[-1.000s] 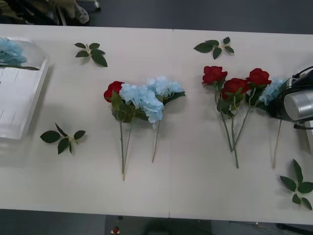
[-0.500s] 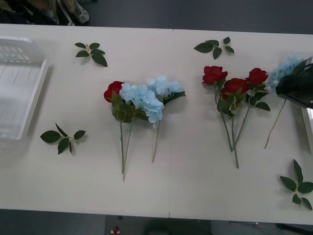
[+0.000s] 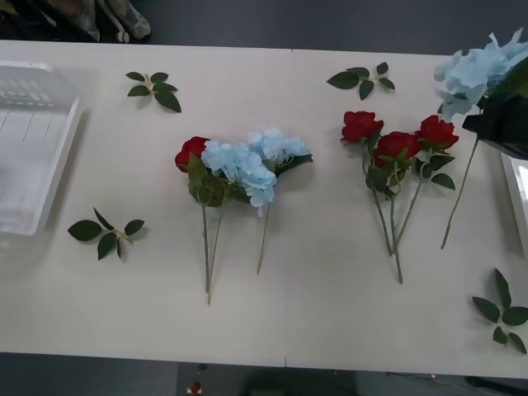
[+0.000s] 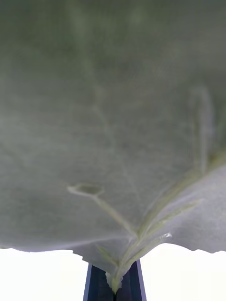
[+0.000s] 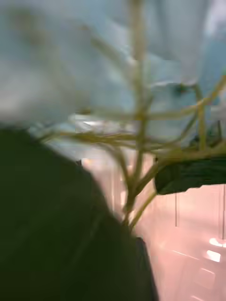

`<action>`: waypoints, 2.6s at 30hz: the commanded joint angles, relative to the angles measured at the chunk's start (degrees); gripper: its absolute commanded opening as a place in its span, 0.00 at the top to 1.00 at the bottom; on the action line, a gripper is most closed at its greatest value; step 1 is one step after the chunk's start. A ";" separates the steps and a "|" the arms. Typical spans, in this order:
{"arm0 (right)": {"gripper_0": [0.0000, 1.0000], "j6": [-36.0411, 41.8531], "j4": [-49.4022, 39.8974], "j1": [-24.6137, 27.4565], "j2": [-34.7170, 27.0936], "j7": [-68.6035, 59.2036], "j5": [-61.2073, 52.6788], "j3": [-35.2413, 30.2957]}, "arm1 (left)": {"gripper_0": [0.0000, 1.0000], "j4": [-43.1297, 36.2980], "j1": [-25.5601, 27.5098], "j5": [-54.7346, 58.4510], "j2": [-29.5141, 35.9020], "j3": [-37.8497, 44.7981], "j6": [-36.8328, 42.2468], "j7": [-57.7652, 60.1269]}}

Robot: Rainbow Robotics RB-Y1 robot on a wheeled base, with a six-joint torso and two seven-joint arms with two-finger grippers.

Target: Put the red flowers into the right box and the blue flowers into the left box

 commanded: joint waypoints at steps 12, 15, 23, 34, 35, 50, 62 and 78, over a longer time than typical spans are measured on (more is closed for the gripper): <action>1.00 -10.96 -9.93 1.48 6.77 20.51 -12.41 4.16 | 0.00 -0.47 -1.05 -0.80 1.21 0.25 -0.32 -1.75; 1.00 -14.74 -9.75 -0.45 7.91 23.50 -11.53 8.82 | 0.00 -0.47 -1.05 -0.80 1.21 0.25 -0.32 -1.75; 1.00 -17.37 -3.77 -6.87 8.44 29.04 -17.60 17.34 | 0.00 -1.00 -1.05 -0.09 0.51 -0.55 -0.15 -1.84; 1.00 -18.34 6.25 -14.87 11.60 41.25 -28.50 22.88 | 0.00 -14.71 -3.34 14.94 4.91 0.07 9.08 -2.28; 1.00 -18.25 6.51 -15.13 11.95 41.87 -29.20 22.88 | 0.00 -15.59 -3.69 15.73 4.91 0.25 9.96 -2.10; 1.00 -18.34 6.33 -15.39 13.62 46.09 -38.43 22.79 | 0.00 -28.34 -5.53 41.30 -2.65 1.04 7.32 -2.28; 1.00 -19.57 6.33 -15.39 15.65 47.85 -36.76 22.97 | 0.00 -39.85 4.22 51.76 -19.35 9.56 7.23 -19.24; 1.00 -19.66 6.33 -15.39 18.20 48.02 -34.47 23.93 | 0.00 -44.95 8.97 51.85 -36.93 5.52 7.94 -35.15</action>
